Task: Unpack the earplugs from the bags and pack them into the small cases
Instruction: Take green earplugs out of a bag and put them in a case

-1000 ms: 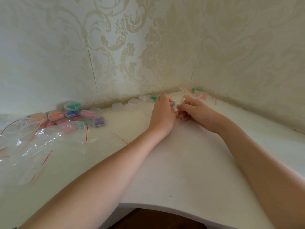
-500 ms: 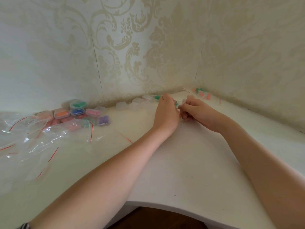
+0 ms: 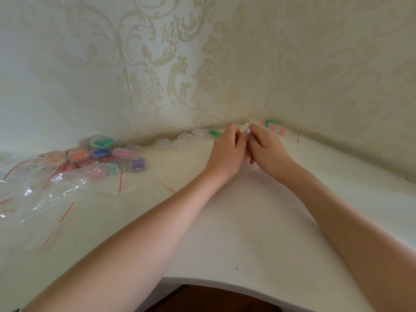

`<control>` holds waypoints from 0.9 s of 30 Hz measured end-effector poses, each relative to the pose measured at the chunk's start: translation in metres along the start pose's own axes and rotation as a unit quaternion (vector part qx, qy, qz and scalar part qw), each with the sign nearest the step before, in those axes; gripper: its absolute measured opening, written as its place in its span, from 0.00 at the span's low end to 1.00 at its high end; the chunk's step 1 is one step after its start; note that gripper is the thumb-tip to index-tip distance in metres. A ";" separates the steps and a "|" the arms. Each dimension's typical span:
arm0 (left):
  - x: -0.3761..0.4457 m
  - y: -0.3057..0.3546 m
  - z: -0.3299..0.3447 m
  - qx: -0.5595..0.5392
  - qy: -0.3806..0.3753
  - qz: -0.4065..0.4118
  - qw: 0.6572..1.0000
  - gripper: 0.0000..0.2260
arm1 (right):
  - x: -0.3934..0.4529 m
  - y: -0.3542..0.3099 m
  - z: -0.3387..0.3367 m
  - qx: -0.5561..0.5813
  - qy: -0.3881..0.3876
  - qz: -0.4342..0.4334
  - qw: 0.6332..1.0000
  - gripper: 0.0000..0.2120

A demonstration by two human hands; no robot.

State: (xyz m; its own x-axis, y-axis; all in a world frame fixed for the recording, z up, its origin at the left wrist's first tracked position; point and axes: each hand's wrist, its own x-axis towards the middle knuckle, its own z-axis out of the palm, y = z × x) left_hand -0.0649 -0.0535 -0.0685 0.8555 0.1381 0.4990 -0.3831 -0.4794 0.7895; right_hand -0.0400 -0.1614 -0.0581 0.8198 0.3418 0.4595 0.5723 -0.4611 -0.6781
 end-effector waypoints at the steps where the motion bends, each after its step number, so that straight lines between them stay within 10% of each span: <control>1: 0.001 -0.002 0.001 0.000 -0.010 0.008 1.000 0.12 | 0.000 -0.001 0.000 0.010 -0.001 0.009 1.000 0.11; 8: 0.001 -0.006 -0.002 0.055 -0.007 0.014 0.998 0.14 | 0.001 -0.003 0.006 0.138 -0.019 0.130 0.982 0.13; 20: 0.000 0.003 -0.003 0.207 0.041 -0.036 0.977 0.08 | 0.005 0.011 0.003 -0.219 0.053 -0.041 0.974 0.07; 27: -0.002 0.004 -0.008 0.196 0.055 0.002 0.979 0.11 | -0.001 0.004 -0.006 -0.146 0.080 -0.095 0.981 0.05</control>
State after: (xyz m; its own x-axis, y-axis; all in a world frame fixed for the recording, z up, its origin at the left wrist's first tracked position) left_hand -0.0710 -0.0494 -0.0635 0.8031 0.2176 0.5547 -0.2055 -0.7727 0.6006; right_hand -0.0384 -0.1683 -0.0579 0.6771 0.3220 0.6617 0.6772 -0.6245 -0.3890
